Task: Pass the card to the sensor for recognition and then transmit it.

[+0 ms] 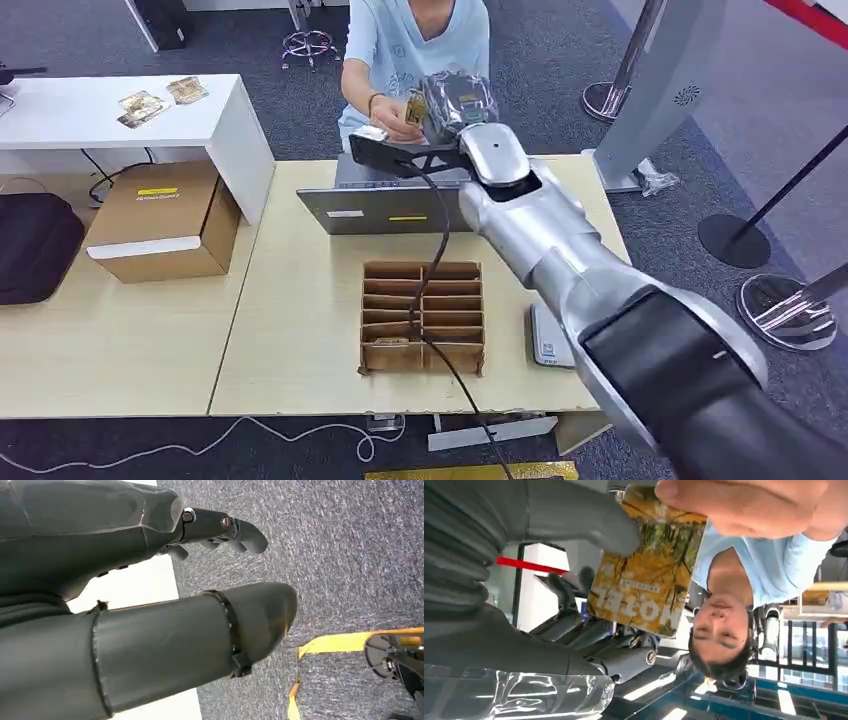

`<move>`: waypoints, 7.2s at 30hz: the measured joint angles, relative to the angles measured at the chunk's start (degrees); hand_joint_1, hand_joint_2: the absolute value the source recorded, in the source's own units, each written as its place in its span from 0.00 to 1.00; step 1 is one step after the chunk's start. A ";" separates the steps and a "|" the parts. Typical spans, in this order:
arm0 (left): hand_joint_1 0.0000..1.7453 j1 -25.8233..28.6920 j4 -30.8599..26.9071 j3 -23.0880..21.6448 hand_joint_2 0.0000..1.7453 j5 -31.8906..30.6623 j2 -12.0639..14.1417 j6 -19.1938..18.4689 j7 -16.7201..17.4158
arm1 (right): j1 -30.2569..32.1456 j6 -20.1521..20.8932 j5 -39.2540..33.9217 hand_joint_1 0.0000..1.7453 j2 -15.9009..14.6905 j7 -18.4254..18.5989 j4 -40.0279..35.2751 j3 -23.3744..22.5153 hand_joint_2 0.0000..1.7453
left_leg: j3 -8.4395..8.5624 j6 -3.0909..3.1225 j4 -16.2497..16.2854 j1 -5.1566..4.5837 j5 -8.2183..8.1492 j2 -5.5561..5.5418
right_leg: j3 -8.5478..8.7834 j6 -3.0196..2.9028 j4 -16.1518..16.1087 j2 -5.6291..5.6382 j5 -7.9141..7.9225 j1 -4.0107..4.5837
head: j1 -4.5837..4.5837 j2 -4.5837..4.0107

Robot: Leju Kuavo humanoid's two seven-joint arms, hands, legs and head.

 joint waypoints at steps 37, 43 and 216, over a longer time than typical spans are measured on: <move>0.00 0.02 0.00 2.03 0.00 1.01 0.02 1.60 1.03 | -0.10 -4.46 1.16 0.00 -6.30 -4.18 -0.66 -9.97 1.00 | 0.00 0.01 0.02 0.00 0.00 0.00 | 0.00 0.03 -0.01 0.00 0.03 0.00 | 0.00 0.00; 0.00 0.03 0.00 2.89 0.00 1.90 -0.04 2.21 1.01 | 0.24 -7.90 -3.90 0.00 -7.93 -9.34 -2.25 -13.15 1.00 | 0.00 0.01 0.02 0.00 0.00 -0.01 | -0.01 0.03 -0.01 0.00 0.03 0.00 | 0.00 0.00; 0.00 -0.31 0.00 16.72 0.00 9.79 -4.50 7.34 2.21 | 75.56 -10.01 12.28 0.10 -11.54 -3.08 -71.43 -18.60 1.00 | -0.05 0.11 -0.04 -0.01 -0.14 0.03 | 0.02 0.13 -0.12 -0.03 -0.09 0.00 | 0.00 0.00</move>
